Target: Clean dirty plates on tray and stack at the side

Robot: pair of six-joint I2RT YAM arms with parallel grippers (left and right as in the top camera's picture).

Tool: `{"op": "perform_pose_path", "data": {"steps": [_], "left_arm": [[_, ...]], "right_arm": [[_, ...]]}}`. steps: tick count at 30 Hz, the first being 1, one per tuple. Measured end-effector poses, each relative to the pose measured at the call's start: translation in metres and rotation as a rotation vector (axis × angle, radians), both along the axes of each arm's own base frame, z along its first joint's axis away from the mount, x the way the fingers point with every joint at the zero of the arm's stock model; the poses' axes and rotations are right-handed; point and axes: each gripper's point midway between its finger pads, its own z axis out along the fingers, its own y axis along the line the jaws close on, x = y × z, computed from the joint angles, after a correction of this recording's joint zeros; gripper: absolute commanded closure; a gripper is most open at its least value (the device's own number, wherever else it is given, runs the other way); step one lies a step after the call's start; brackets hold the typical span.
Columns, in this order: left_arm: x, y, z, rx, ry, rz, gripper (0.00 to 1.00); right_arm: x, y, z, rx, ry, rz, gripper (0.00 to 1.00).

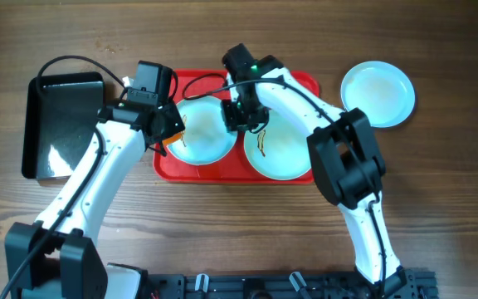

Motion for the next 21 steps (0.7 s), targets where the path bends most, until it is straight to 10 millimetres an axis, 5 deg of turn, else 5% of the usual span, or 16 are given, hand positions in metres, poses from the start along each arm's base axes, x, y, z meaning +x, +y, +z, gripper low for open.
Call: {"op": "perform_pose_path", "data": {"steps": [3,11,21], "left_arm": [[0.000,0.000,-0.004,0.003,0.011,0.000,0.96],[-0.001,0.000,-0.016,0.013,0.048,-0.004,0.96],[-0.001,-0.012,-0.040,-0.037,0.115,-0.027,0.96]], "right_arm": [[0.000,0.008,0.000,0.007,-0.017,0.002,0.73],[0.001,0.006,-0.003,0.002,-0.022,-0.017,0.95],[0.002,0.007,-0.003,0.006,-0.025,-0.020,0.96]]}}
